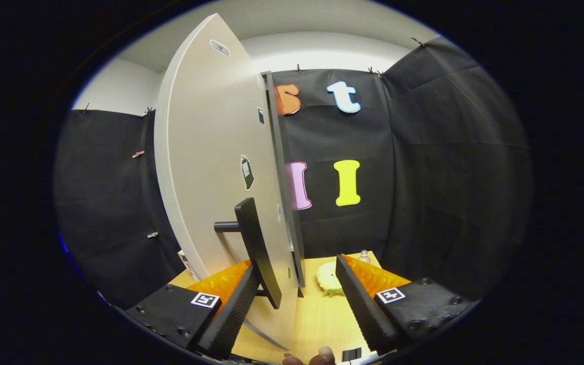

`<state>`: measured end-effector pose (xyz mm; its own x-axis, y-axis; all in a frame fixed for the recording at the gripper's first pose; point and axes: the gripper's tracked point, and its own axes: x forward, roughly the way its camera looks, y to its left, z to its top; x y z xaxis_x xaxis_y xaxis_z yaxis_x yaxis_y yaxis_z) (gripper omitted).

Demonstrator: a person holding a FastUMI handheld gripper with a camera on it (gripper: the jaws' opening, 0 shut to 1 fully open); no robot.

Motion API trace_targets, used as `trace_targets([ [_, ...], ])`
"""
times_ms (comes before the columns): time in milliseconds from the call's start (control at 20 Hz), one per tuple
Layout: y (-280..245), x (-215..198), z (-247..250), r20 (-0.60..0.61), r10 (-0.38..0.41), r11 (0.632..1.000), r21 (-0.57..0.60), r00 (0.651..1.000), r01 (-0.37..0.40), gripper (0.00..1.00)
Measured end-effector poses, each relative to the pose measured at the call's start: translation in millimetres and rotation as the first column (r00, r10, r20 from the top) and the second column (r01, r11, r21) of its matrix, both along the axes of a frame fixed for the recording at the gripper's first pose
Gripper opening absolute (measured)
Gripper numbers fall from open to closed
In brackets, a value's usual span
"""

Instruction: Open the shoe cabinet door, grab the shoes and put them into the shoe cabinet, then close the shoe cabinet door.

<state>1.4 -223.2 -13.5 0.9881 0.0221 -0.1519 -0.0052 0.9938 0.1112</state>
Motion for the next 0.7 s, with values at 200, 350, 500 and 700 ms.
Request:
trace_targets([
  [200, 41.8, 6.0, -2.2, 0.008, 0.039, 0.999, -0.007, 0.999, -0.039, 0.97],
  [350, 68.9, 13.5, -5.4, 0.009, 0.035, 0.999, -0.011, 0.999, -0.035, 0.97],
  [500, 93.3, 25.5, -10.5, 0.003, 0.02, 1.0, 0.006, 1.0, -0.02, 0.97],
  [700, 122.0, 30.4, -10.4, 0.008, -0.003, 1.0, 0.007, 1.0, 0.003, 0.97],
])
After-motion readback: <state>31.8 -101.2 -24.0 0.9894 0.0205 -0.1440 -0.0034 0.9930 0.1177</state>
